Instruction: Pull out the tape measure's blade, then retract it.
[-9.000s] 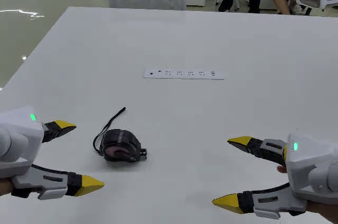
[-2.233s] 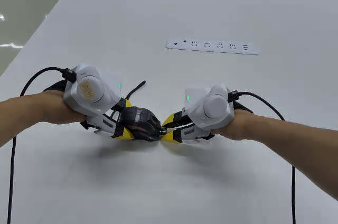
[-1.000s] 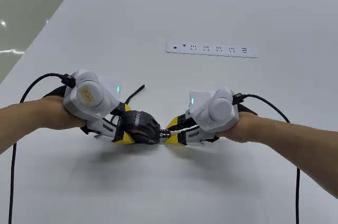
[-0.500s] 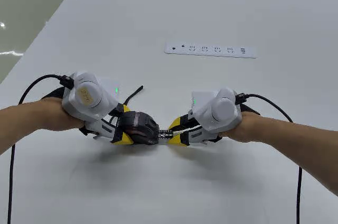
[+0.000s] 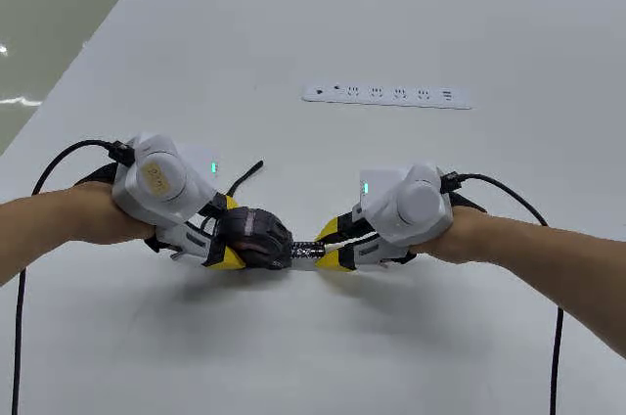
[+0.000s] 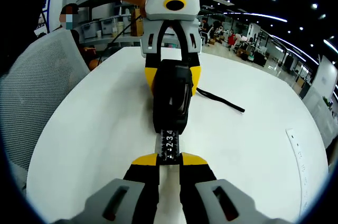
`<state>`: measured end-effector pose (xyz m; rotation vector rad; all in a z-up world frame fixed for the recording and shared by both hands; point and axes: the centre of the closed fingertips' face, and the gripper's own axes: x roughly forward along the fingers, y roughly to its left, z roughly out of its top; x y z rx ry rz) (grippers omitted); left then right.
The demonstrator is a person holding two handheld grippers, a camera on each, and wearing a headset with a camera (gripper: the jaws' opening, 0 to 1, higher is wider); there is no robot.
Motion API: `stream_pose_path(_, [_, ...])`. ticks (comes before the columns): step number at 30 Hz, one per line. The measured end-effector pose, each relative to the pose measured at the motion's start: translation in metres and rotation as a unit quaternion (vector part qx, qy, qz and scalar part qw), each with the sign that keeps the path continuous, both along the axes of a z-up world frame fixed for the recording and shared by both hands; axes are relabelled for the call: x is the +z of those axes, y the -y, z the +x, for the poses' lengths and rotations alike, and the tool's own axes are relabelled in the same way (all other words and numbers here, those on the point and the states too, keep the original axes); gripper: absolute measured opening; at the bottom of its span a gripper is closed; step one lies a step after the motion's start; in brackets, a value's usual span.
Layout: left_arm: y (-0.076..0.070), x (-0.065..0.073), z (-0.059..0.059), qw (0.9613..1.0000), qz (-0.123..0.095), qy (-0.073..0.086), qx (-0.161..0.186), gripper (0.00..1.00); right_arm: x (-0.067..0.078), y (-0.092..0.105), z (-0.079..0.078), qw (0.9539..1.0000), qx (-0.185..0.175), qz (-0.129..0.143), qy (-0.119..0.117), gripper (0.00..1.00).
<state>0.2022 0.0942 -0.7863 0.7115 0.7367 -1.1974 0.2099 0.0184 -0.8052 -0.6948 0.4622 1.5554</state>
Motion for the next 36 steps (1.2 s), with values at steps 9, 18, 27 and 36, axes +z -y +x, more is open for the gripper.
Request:
stream_pose_path(9, [0.0,0.0,0.001,1.0,0.0,-0.001,0.0,0.29,0.003,0.005,-0.003,1.0,0.0,-0.003,0.0,0.13])
stream_pose_path(18, [0.0,0.0,0.0,1.0,0.0,-0.001,0.001,0.29,0.008,0.009,-0.008,1.0,0.001,-0.006,0.002,0.13])
stream_pose_path(27, [0.0,0.0,0.0,1.0,0.001,-0.001,0.002,0.29,0.008,0.015,-0.006,1.0,0.001,-0.009,0.004,0.13])
stream_pose_path(36, [0.001,0.0,0.0,1.0,0.002,-0.001,0.003,0.29,0.006,0.021,-0.003,1.0,-0.001,-0.008,0.003,0.13])
